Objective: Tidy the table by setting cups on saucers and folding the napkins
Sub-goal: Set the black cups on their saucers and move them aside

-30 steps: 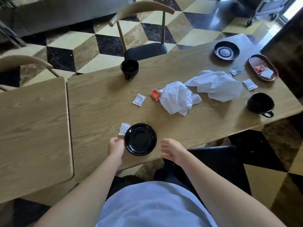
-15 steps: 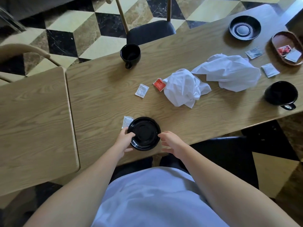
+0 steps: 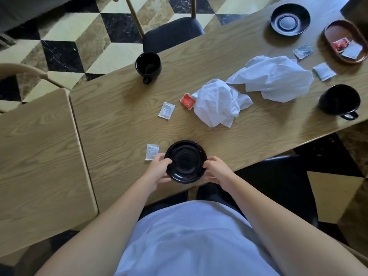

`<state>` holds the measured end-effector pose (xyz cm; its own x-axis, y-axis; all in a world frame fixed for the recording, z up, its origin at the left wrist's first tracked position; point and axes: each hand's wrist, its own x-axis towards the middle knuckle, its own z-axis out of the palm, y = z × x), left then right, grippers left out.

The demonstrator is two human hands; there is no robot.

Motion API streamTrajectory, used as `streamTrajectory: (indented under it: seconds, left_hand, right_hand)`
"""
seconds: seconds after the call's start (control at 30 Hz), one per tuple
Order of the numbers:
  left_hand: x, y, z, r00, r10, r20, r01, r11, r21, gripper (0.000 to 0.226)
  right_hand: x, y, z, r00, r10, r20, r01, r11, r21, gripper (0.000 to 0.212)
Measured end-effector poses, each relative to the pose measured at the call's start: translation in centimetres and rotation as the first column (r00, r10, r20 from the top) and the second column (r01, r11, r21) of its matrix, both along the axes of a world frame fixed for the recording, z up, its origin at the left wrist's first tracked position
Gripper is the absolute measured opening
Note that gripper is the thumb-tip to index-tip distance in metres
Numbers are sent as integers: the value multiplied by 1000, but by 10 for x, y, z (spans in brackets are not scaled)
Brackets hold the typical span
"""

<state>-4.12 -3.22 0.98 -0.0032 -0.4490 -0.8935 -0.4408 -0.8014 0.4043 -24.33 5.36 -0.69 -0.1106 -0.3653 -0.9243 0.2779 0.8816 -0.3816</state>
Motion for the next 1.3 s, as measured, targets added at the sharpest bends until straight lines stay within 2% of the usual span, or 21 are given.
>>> streamTrajectory:
  seconds: [0.17, 0.43, 0.87, 1.3]
  left_hand:
    - [-57, 5, 3, 996, -69, -64, 71, 997, 33, 34]
    - [-138, 12, 5, 970, -203, -135, 214, 974, 78, 45]
    - [-191, 1, -2, 961, -256, -105, 263, 962, 67, 46]
    - [-193, 1, 3, 949, -294, -110, 302, 951, 61, 49]
  right_hand:
    - [-55, 26, 6, 993, -117, -20, 117, 993, 5, 46]
    - [-118, 59, 21, 953, -296, -69, 297, 955, -2, 50]
    - [-157, 62, 8, 932, -358, -61, 359, 933, -6, 58]
    - [-153, 61, 3, 916, -398, -59, 397, 917, -18, 37]
